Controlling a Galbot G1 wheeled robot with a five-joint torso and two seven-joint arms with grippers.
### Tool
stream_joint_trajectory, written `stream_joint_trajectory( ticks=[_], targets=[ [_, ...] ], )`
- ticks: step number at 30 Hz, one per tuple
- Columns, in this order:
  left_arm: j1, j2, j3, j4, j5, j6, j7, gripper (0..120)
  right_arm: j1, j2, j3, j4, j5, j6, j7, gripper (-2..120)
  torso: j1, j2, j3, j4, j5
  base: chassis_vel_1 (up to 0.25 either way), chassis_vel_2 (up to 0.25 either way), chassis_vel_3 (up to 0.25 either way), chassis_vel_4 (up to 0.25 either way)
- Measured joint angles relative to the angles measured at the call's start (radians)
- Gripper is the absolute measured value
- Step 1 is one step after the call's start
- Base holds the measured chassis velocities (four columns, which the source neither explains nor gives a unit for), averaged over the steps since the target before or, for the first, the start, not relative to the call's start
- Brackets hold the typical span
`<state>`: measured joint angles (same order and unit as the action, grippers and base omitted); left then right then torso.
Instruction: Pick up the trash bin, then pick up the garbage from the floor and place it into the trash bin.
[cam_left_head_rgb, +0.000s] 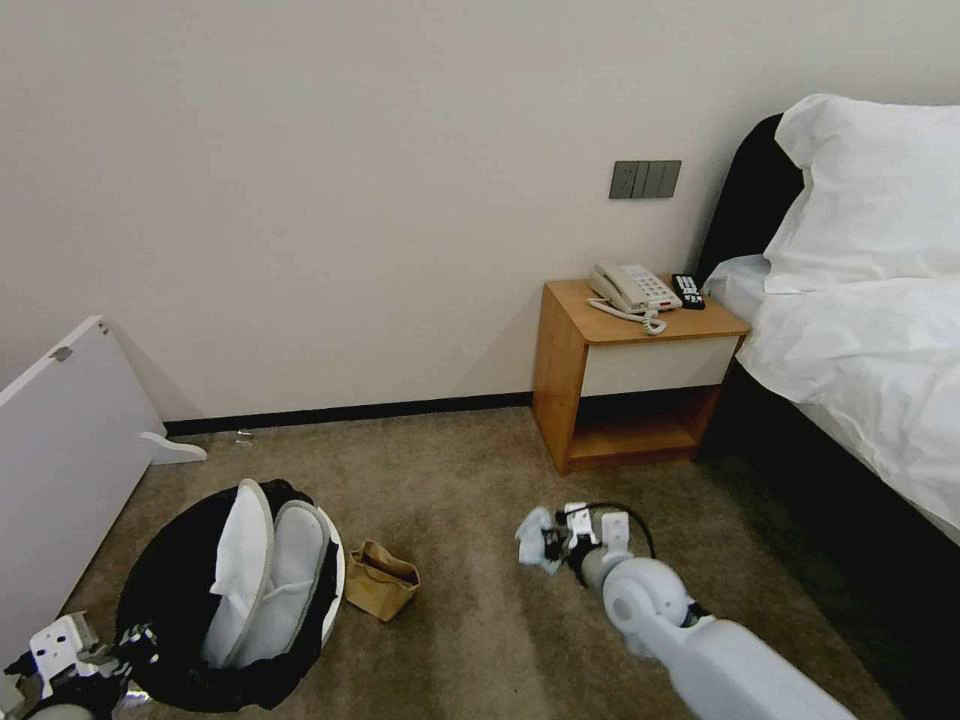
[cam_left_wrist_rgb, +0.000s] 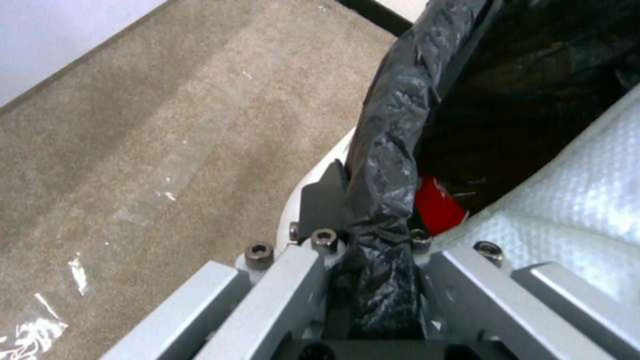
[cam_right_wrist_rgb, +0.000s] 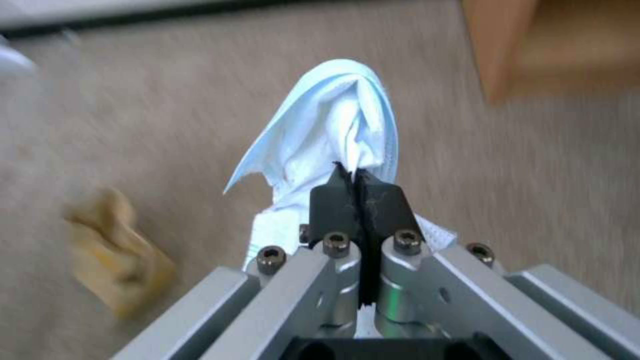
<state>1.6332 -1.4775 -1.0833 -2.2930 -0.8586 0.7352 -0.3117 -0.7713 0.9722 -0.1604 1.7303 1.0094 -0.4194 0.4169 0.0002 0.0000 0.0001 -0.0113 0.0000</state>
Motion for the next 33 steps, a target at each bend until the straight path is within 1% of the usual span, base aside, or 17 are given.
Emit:
stream_joint_trajectory(
  ticks=[2, 3, 5, 6, 9, 13, 15, 20, 23, 25, 29, 31, 33],
  targets=[
    [0.000, 0.006, 0.003, -0.004, -0.003, 0.001, -0.003, 2, 0.035, -0.024, 0.013, 0.100, 0.027, -0.003, 0.016, 0, 0.000, 0.000, 0.000, 0.0004, -0.0001, 0.000, 0.000, 0.000, 0.000],
    [0.000, 0.006, 0.003, -0.004, -0.003, 0.001, -0.003, 2, 0.035, -0.024, 0.013, 0.100, 0.027, -0.003, 0.016, 0, 0.000, 0.000, 0.000, 0.0004, -0.0001, 0.000, 0.000, 0.000, 0.000],
    [0.000, 0.011, 0.003, -0.007, -0.014, 0.001, -0.008, 2, 0.071, -0.037, 0.018, 0.165, 0.047, -0.006, 0.022, 0, 0.000, 0.000, 0.000, 0.0002, 0.0001, 0.000, 0.000, 0.000, 0.000],
    [0.000, 0.011, 0.003, -0.007, -0.014, 0.001, -0.008, 2, 0.071, -0.037, 0.018, 0.165, 0.047, -0.006, 0.022, 0, 0.000, 0.000, 0.000, 0.0002, 0.0001, 0.000, 0.000, 0.000, 0.000],
    [0.000, 0.020, 0.004, -0.009, -0.026, 0.001, -0.014, 2, 0.118, -0.049, 0.014, 0.239, 0.061, -0.006, 0.022, 0, 0.000, 0.000, 0.000, 0.0002, 0.0000, 0.000, 0.000, 0.000, 0.000],
    [0.000, 0.024, 0.009, -0.009, -0.027, 0.001, -0.015, 2, 0.146, -0.051, 0.007, 0.286, 0.070, -0.001, 0.020, 0, 0.000, 0.000, 0.000, 0.0003, -0.0001, 0.000, 0.000, 0.000, 0.000],
    [-0.001, 0.026, 0.017, -0.012, -0.028, 0.001, -0.015, 2, 0.182, -0.045, -0.007, 0.344, 0.086, 0.010, 0.018, 0, 0.000, 0.000, 0.000, 0.0000, -0.0001, 0.000, 0.000, 0.000, 0.000],
    [-0.001, 0.029, 0.025, -0.016, -0.027, 0.001, -0.015, 2, 0.231, -0.029, -0.036, 0.386, 0.074, 0.031, -0.014, 0, 0.000, 0.000, 0.000, 0.0002, -0.0001, 0.000, 0.000, 0.000, 0.000],
    [0.001, 0.031, 0.030, -0.020, -0.026, 0.001, -0.016, 2, 0.263, -0.020, -0.068, 0.412, 0.088, 0.043, -0.030, 0, 0.000, 0.000, 0.000, 0.0001, 0.0000, 0.000, 0.000, 0.000, 0.000],
    [0.005, 0.031, 0.039, -0.029, -0.023, 0.001, -0.016, 2, 0.330, 0.006, -0.136, 0.423, 0.107, 0.081, -0.069, 0, 0.000, 0.000, 0.000, 0.0002, -0.0001, 0.000, 0.000, 0.000, 0.000],
    [0.007, 0.032, 0.043, -0.036, -0.024, 0.001, -0.016, 2, 0.372, 0.024, -0.163, 0.419, 0.120, 0.097, -0.087, 0, 0.000, 0.000, 0.000, 0.0002, -0.0001, 0.000, 0.000, 0.000, 0.000],
    [0.009, 0.032, 0.049, -0.042, -0.024, 0.001, -0.016, 2, 0.445, 0.061, -0.210, 0.406, 0.130, 0.122, -0.112, 0, 0.000, 0.000, 0.000, 0.0002, -0.0002, 0.000, 0.000, 0.000, 0.000],
    [0.010, 0.031, 0.050, -0.043, -0.024, 0.001, -0.016, 2, 0.467, 0.074, -0.225, 0.401, 0.135, 0.124, -0.113, 0, 0.000, 0.000, 0.000, 0.0003, -0.0002, 0.000, 0.000, 0.000, 0.000]
  ],
)
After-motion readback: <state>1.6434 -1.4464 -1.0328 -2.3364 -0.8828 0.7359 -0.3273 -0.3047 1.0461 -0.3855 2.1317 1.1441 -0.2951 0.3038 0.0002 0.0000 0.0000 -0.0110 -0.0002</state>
